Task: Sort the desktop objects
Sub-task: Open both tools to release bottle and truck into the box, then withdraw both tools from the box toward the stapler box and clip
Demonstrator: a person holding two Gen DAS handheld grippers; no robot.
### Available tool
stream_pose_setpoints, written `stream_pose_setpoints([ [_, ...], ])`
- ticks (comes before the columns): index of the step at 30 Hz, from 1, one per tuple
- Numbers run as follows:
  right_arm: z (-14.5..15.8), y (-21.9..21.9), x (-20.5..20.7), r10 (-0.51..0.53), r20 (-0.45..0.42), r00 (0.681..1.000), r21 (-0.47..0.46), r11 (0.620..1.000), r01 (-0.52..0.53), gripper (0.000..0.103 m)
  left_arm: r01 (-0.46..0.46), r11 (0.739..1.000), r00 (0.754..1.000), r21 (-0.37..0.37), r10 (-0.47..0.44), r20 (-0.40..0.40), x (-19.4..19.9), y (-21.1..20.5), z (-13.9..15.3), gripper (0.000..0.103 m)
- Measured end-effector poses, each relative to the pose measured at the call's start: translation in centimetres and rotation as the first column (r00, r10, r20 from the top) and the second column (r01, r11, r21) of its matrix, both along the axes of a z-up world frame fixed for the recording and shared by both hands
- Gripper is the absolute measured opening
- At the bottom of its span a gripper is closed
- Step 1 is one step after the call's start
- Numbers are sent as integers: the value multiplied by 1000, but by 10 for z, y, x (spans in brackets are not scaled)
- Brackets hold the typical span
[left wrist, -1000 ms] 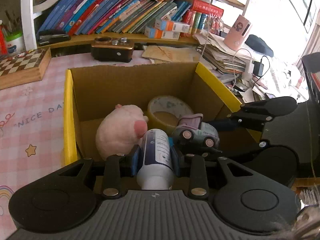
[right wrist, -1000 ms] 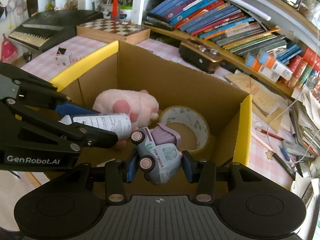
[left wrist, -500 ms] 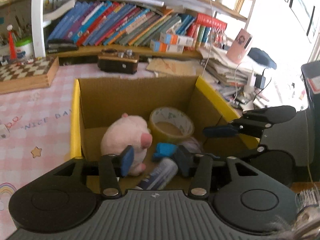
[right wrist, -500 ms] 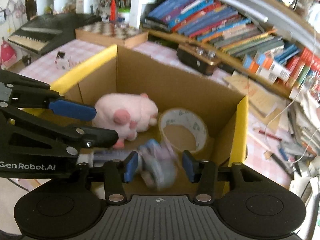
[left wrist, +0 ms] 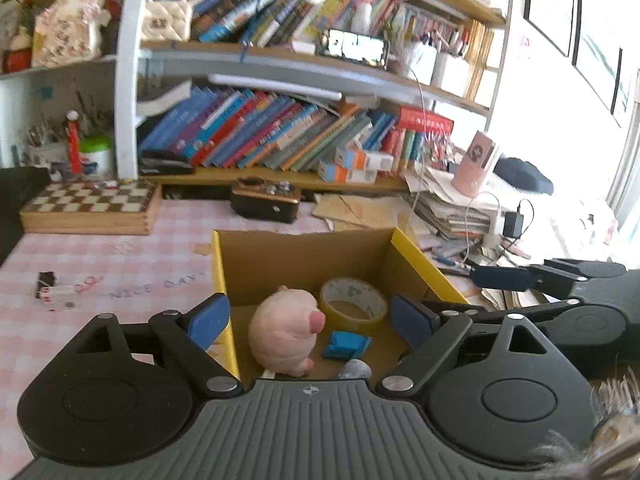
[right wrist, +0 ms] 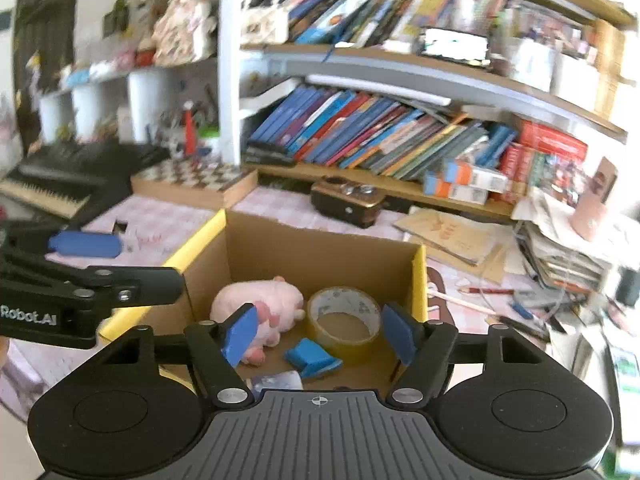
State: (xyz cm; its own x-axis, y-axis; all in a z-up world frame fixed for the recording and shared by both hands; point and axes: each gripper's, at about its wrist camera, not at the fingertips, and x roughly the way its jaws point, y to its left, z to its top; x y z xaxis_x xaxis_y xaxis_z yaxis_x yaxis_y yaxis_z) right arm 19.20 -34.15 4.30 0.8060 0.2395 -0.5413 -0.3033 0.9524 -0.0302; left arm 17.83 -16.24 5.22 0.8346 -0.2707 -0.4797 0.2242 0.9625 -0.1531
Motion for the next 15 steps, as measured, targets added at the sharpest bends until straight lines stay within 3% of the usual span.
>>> stream_pose_setpoints([
  [8, -1, -7, -37, -150, 13, 989, 77, 986, 148, 78, -38, 999, 996, 23, 36, 84, -41, 21, 0, 100],
  [15, -19, 5, -72, -230, -28, 973, 79, 970, 232, 81, -40, 998, 999, 50, 38, 33, -67, 46, -21, 100],
])
